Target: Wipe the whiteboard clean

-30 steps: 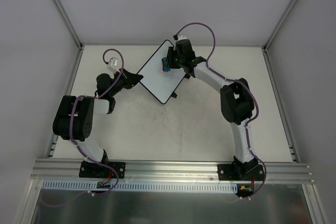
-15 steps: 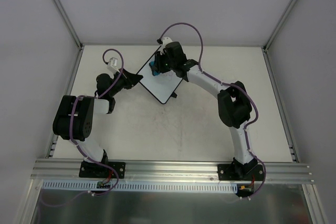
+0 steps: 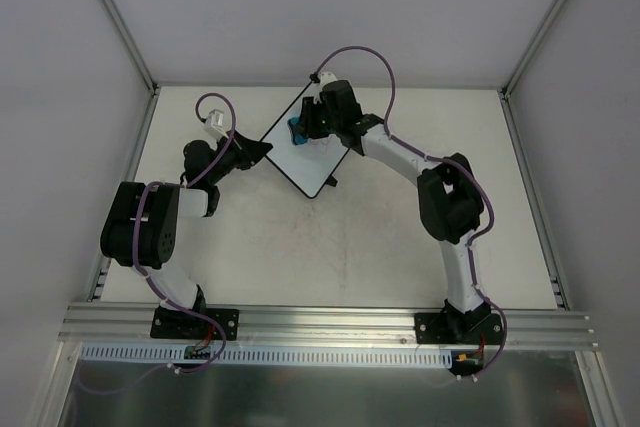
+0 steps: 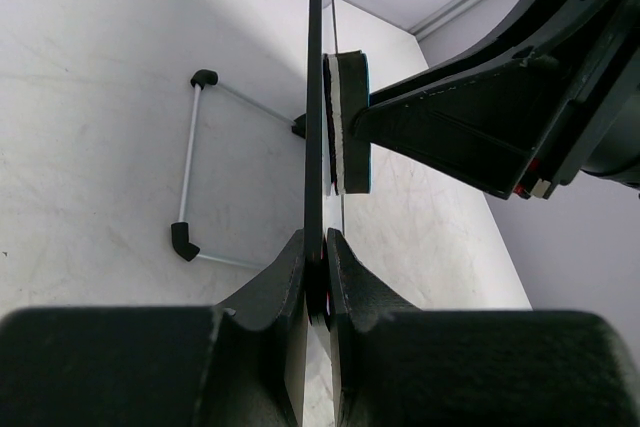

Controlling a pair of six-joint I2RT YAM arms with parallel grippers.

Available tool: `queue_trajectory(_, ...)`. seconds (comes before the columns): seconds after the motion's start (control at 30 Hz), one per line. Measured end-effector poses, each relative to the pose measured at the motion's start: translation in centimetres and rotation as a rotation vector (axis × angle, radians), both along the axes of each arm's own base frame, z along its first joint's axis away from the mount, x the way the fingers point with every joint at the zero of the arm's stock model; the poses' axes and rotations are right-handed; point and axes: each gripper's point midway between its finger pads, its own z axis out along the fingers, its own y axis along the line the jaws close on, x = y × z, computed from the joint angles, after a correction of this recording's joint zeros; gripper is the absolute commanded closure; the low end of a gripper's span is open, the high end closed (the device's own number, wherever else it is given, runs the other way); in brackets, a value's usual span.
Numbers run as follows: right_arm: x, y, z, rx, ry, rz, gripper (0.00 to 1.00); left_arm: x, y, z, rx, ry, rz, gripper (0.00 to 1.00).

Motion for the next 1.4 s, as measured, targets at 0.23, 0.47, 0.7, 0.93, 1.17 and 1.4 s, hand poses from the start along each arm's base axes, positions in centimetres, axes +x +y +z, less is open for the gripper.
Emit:
queue_trajectory(0.23, 1.7, -3.8, -2.1, 0.062, 0.125, -0.134, 1.0, 0.0, 0.0, 0.0, 0.0, -0.001, 0.0, 1.0)
queue_trajectory(0.47, 3.1, -8.8, -5.0, 0.11, 0.26, -0.312, 1.0, 0.0, -0.1, 0.2, -0.001, -0.007, -0.003, 1.0)
queue_trajectory(0.7, 3.6, -11.7, -6.8, 0.193, 0.371, -0.422, 1.0, -0.1, -0.2, 0.3, -0.002, -0.012, -0.008, 1.0)
queue_trajectory(0.93, 3.8, -12.5, -7.3, 0.225, 0.396, -0.453, 1.0, -0.1, -0.2, 0.3, -0.002, -0.013, -0.009, 1.0)
queue_trajectory(1.17, 3.8, -12.4, -7.3, 0.224, 0.394, -0.446, 1.0, -0.1, -0.2, 0.3, -0.002, -0.014, -0.009, 1.0)
queue_trajectory(1.4, 3.6, -11.7, -7.0, 0.152, 0.316, -0.425, 1.0, -0.1, -0.2, 0.3, -0.002, -0.014, -0.009, 1.0)
